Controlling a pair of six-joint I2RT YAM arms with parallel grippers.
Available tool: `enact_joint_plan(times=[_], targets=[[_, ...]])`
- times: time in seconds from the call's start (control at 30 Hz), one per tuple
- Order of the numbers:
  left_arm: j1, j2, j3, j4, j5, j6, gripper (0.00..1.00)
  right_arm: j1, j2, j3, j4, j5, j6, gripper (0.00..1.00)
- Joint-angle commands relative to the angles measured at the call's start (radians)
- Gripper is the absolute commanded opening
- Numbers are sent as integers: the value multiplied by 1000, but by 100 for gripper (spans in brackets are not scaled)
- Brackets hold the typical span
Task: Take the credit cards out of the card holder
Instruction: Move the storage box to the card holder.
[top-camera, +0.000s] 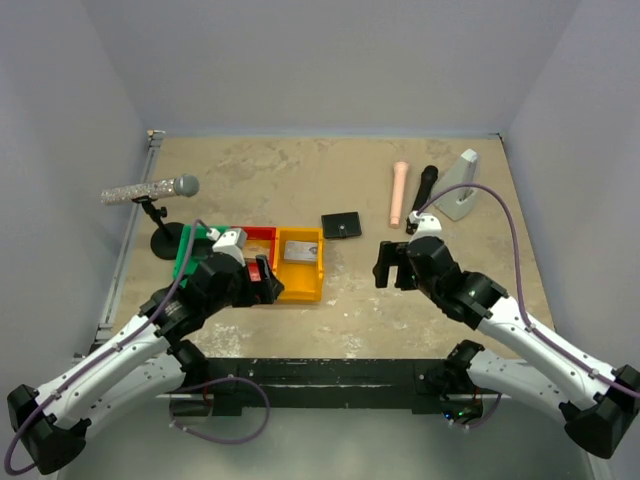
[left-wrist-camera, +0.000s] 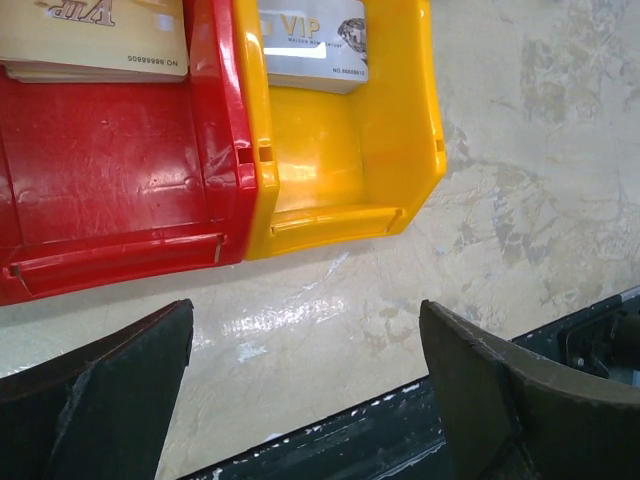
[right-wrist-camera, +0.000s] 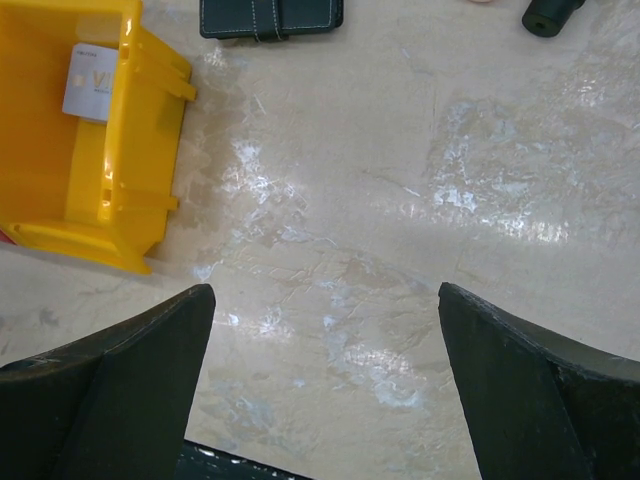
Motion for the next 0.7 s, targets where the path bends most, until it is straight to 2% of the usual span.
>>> enact_joint_plan(times=[0.0,0.1,0.2,0.33,0.43,0.6,0.67], targets=[[-5,-30,-16,58,19,45,100,0,13,14,42,14,-7,98],[-3,-87,-34,76,16,52,100,0,57,72,-19,8,-37,95],[-5,-139,-59,93,16,57,100,-19,79,88,2,11,-51,92],[-5,-147,-60,90,22,59,99,-255,140,109,113,-202,14,88],[-5,-150,-54,65,21,48,97,-354,258,169,204,-317,50,83],[-5,-214,-66,73,59,49,96,-402,536,328,269,-389,90,67],[-5,-257,-82,85,77,49,96,-409,628,365,299,-429,120,63]])
